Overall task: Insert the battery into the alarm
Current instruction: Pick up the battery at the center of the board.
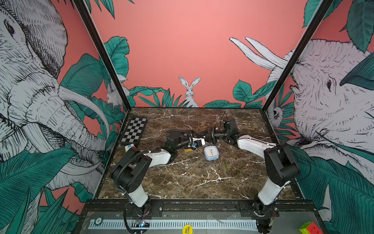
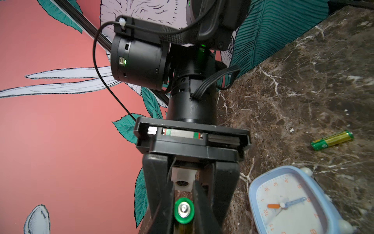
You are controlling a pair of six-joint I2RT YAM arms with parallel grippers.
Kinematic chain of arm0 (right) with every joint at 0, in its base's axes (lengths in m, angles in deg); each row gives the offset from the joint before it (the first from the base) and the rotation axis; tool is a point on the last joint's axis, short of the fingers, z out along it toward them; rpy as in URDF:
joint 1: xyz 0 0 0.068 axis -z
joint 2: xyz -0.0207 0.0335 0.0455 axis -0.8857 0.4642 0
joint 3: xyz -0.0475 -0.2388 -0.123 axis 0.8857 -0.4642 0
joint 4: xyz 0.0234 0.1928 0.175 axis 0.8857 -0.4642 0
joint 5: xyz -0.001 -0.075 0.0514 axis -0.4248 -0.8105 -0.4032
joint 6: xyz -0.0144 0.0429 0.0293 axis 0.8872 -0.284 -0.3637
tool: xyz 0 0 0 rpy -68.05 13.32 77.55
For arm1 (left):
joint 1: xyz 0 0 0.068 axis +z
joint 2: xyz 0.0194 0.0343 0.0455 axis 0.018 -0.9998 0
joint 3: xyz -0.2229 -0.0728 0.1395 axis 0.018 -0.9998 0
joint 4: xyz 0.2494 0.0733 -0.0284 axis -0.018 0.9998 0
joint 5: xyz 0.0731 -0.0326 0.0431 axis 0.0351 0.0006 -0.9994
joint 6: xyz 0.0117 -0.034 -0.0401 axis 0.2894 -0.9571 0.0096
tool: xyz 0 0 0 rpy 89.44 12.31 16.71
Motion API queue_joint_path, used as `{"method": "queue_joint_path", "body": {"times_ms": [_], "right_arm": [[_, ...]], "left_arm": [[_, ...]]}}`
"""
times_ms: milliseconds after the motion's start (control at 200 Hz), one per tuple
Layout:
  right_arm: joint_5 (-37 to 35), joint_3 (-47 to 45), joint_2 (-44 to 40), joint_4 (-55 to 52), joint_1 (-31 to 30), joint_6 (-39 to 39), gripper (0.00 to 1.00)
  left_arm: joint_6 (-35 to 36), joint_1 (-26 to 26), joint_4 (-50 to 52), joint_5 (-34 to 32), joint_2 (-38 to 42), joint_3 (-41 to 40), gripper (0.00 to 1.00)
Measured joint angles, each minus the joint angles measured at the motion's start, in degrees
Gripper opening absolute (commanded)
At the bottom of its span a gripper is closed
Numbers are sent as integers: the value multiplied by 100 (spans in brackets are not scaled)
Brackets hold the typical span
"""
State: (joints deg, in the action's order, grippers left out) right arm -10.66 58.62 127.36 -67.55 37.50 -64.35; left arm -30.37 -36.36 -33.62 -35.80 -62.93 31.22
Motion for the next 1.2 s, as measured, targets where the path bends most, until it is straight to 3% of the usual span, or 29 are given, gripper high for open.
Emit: {"method": "queue_joint_path", "body": {"times_ms": [295, 500, 730, 950, 1200], "right_arm": [[-92, -55, 0, 90, 2, -146, 13], [-94, -55, 0, 101, -17, -153, 6], [-146, 101, 219, 76, 0, 120, 6], [-457, 898, 1060, -50, 138, 1266, 6], [-944, 2118, 1987, -479, 157, 3405, 4]], "left_arm": [[85, -26, -33, 33, 24, -59, 19], [92, -26, -61, -15, 61, -85, 41], [-74, -26, -2, -186, 232, -203, 53], [-944, 118, 549, -686, 1016, -431, 56], [-2828, 782, 1980, -1858, 1989, -361, 52]]}}
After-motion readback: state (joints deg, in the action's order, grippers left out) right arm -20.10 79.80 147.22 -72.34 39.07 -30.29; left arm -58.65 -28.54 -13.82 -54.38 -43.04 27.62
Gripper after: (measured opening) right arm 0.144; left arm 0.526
